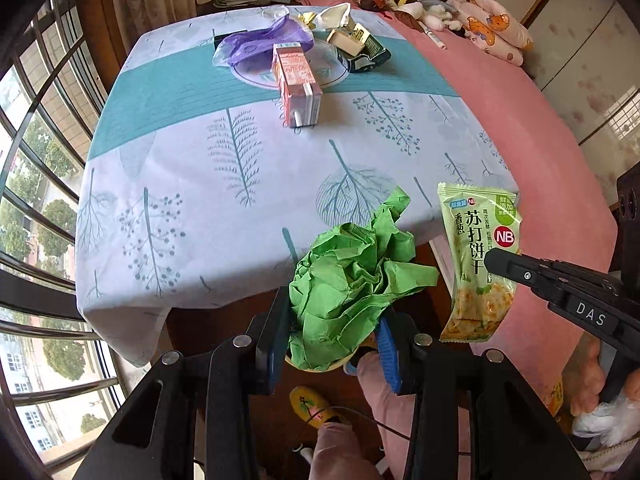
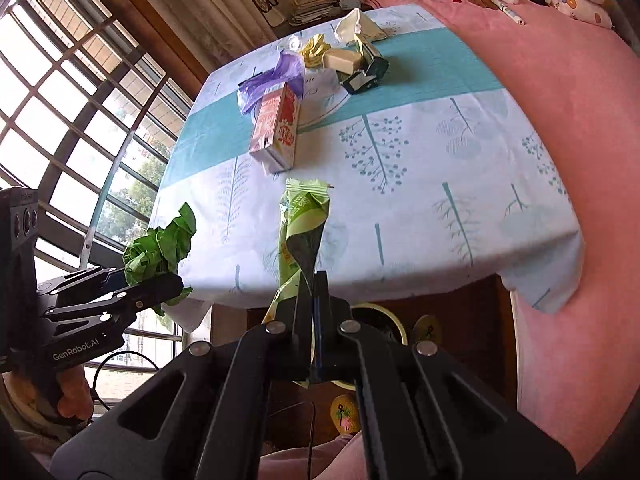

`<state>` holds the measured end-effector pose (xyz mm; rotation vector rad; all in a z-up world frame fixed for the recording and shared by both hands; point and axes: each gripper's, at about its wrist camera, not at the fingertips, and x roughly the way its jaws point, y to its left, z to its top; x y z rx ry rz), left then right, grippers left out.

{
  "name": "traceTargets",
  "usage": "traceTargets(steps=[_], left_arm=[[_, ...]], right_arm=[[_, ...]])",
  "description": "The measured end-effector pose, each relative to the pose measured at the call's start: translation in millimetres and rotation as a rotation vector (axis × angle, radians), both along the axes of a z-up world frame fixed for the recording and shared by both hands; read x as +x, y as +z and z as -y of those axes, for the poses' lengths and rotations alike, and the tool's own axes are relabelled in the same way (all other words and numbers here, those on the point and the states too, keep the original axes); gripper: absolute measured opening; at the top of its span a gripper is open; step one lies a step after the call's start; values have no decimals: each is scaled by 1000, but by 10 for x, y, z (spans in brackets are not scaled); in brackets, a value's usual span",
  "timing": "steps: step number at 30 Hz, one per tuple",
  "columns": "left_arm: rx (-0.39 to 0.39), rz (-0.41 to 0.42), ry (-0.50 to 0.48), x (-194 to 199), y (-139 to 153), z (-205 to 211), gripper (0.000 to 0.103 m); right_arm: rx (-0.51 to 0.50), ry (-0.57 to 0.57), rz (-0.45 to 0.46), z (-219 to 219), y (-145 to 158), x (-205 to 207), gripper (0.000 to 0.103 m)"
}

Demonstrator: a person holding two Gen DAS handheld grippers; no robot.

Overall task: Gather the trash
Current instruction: 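Carry the green paper and cracker packet over the bin with both tools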

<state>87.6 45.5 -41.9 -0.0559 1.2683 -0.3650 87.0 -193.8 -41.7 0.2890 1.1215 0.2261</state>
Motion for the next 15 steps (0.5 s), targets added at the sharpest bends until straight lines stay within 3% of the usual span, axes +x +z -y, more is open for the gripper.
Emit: traceTargets(steps=[8, 15], left_arm=[[42, -17, 34, -336, -498, 21, 38], [104, -65, 43, -409, -1390, 283, 38]], right_arm=[[-12, -2, -137, -33, -508, -383, 0], [-11, -5, -266, 16, -1300, -482, 0]])
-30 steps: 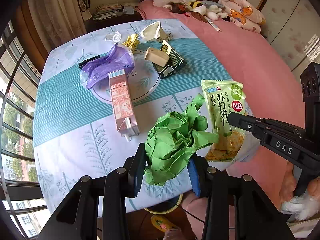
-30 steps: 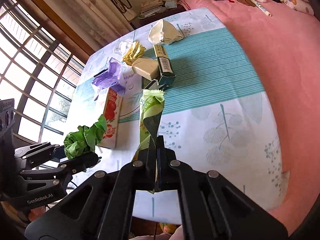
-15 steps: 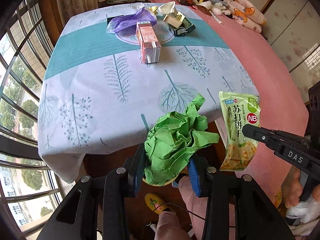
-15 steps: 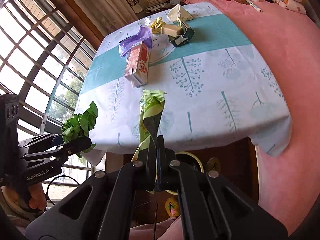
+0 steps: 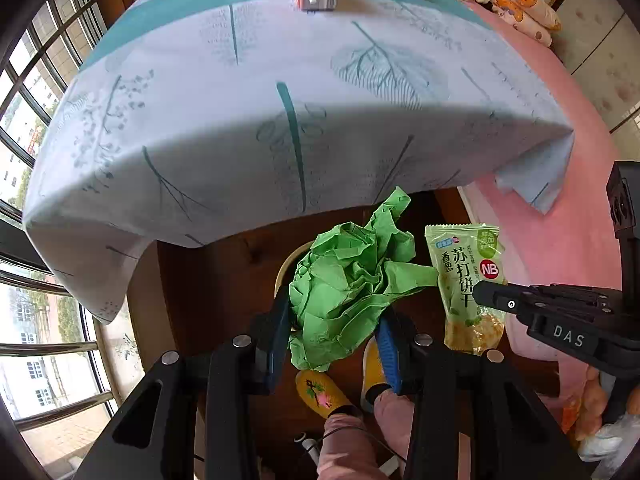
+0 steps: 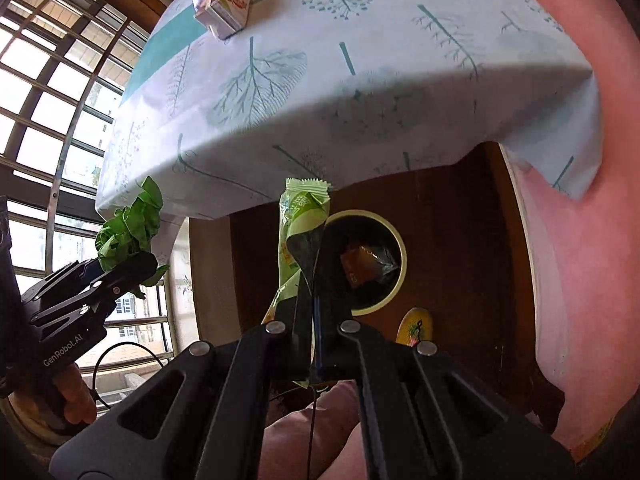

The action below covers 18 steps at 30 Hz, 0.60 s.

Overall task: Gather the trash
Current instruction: 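Carry the green paper and cracker packet over the bin with both tools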

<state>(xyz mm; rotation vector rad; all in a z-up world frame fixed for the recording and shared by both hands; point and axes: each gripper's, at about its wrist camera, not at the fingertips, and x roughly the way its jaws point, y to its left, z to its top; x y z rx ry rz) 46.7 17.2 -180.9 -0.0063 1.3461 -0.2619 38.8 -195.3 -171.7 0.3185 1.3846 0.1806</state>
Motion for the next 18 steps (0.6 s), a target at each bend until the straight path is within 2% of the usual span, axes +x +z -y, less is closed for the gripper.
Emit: traceTargets(steps=[6, 13, 16, 18], left_arm=[[14, -39, 23, 35, -871, 161, 39], [31, -73, 41, 89, -1830, 278, 40], [48, -92, 47, 96, -2151, 296, 44], [51, -122, 53, 97, -2321, 327, 51]], right_arm=[[-7, 28, -107, -55, -1010, -35, 0], [-46, 73, -150, -148, -2014, 60, 0], [-56, 83, -159, -173, -2378, 113, 0], [-61, 90, -169, -187, -2585, 143, 0]])
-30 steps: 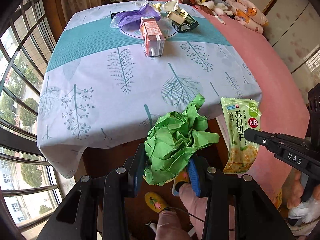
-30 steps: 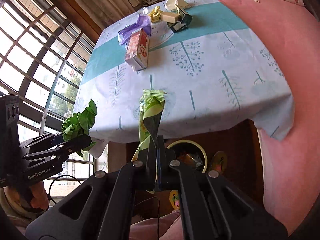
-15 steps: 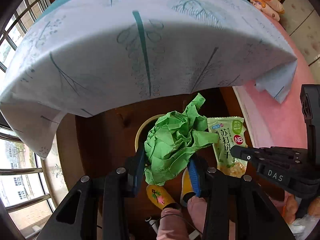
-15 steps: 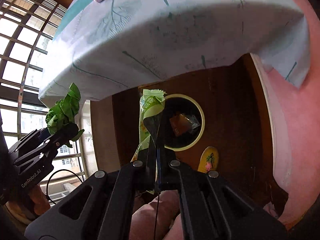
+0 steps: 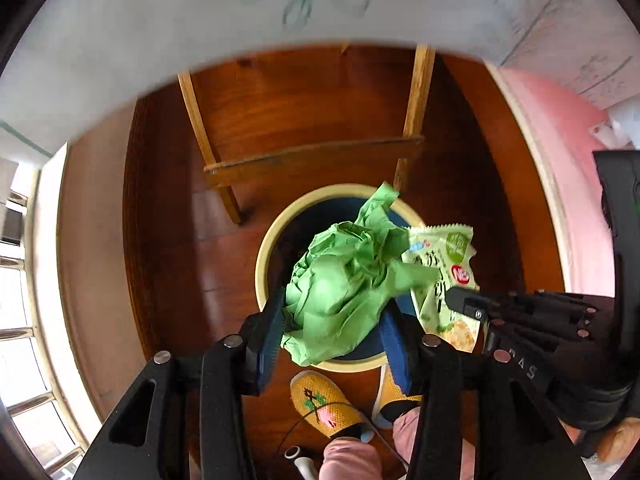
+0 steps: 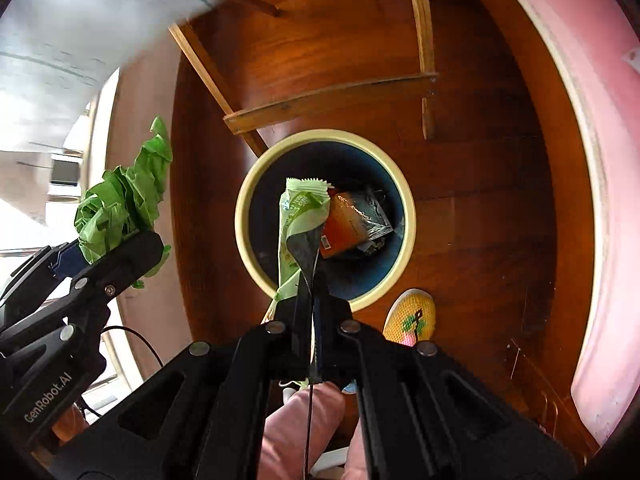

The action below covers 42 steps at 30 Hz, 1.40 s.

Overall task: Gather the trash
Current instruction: 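Open both tools to drop the green paper and packet into the bin, then raise both open tools back toward the trash on the table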

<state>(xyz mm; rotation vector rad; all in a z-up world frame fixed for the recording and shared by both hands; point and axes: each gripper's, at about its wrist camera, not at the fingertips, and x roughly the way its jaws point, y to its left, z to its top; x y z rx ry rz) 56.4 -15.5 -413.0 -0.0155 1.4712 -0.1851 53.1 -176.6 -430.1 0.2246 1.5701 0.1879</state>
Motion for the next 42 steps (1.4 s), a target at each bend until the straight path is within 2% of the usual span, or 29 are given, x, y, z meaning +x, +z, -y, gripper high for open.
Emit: traceTargets(steps=[1, 3, 4, 5, 8, 10, 14, 17, 21, 35, 42], left_arm=[[1, -8, 8, -13, -58, -11, 54], [9, -10, 15, -20, -136, -50, 82], [30, -2, 24, -33, -154, -79, 86], [33, -3, 28, -44, -162, -114, 91], [42, 2, 36, -33, -161, -197, 92], [44, 20, 33, -42, -104, -251, 92], [62, 42, 42, -38, 126, -323, 92], [58, 64, 61, -76, 445, -374, 92], [63, 106, 64, -158, 994, -428, 92], [104, 247, 4, -334, 2713, -556, 92], [139, 311, 5, -268, 3405, -664, 92]], right_arm=[[-2, -1, -3, 0, -93, 9, 0], [-1, -7, 0, -18, -242, 13, 0], [7, -7, -4, -23, -301, 15, 2], [9, -9, -7, -27, -342, 19, 11], [5, -26, -4, -19, -388, 28, 35], [21, -39, -6, 6, -407, 40, 41], [25, -44, 3, 21, -389, 57, 42], [23, -34, 11, 3, -273, 74, 42], [30, -36, 28, 9, 29, 54, 42], [30, -12, 111, -78, 1615, -190, 42], [25, 8, 169, -154, 2287, -288, 42]])
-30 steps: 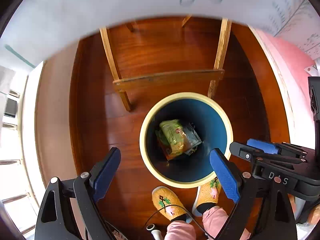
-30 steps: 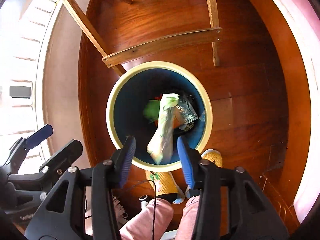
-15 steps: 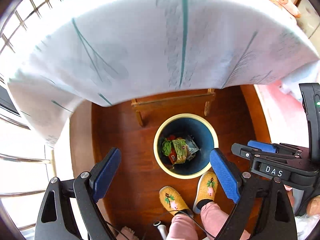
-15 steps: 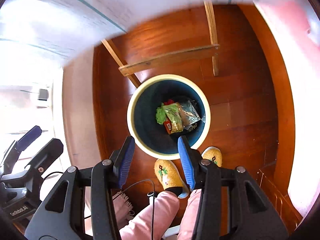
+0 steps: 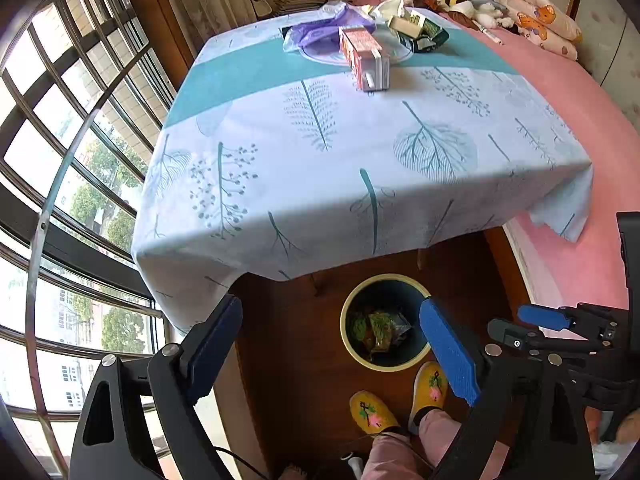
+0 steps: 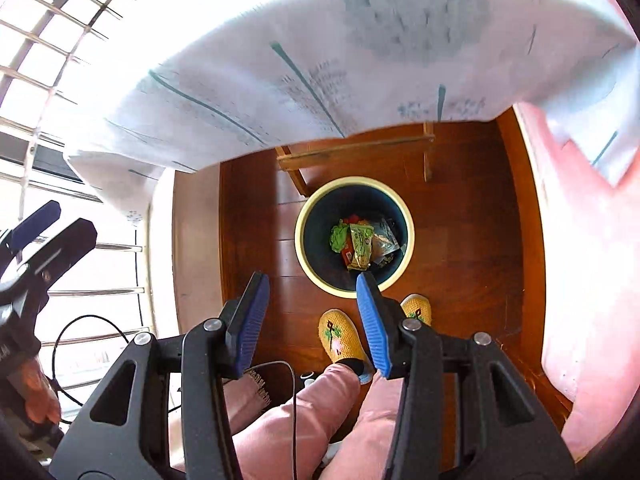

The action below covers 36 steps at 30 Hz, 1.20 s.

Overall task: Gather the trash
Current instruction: 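Raise both open tools back toward the trash on the table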

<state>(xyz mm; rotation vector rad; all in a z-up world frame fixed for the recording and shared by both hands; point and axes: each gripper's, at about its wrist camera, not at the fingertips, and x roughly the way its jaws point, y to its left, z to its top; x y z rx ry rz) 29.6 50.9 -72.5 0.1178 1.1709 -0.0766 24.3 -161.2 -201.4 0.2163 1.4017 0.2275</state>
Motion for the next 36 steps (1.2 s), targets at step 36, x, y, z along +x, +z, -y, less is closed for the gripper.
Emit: traceTargets(steps=[36], left_arm=[[-132, 178, 98, 2149, 1455, 54, 86]], right_arm=[[-79, 5, 488, 255, 2281, 1627, 42]])
